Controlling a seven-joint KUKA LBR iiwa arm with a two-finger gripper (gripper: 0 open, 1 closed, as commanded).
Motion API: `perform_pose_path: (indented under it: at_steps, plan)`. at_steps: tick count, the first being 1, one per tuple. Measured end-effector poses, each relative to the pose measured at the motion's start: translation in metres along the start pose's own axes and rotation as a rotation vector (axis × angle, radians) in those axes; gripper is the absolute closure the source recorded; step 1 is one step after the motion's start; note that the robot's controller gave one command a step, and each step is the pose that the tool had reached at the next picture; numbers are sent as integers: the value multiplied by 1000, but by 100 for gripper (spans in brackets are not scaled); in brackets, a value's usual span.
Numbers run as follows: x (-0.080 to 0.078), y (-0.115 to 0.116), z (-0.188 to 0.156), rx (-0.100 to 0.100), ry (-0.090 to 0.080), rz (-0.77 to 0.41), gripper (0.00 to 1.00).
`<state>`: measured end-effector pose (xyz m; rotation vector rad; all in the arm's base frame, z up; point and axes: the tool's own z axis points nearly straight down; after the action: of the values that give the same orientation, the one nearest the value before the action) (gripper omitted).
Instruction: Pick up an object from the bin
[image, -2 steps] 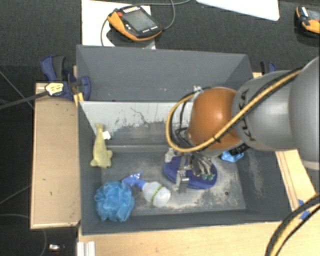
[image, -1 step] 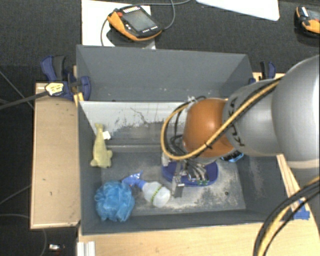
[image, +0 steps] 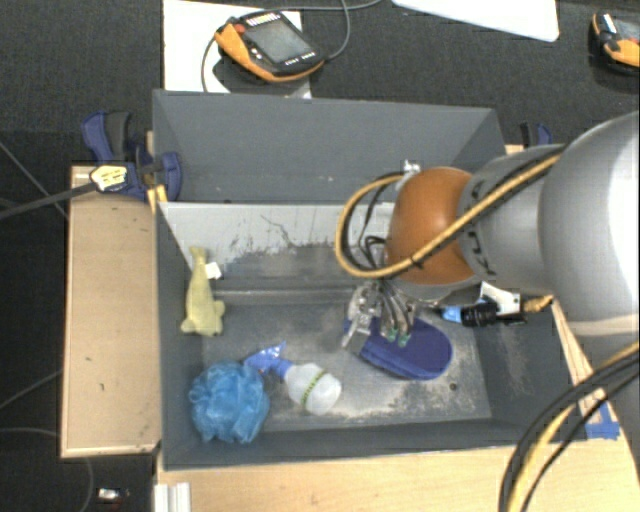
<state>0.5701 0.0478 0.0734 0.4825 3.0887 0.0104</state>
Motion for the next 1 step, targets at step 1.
perform_pose_path:
  at_steps: [1]
  plan:
    - [0, 0, 0, 0, 1, 0, 100]
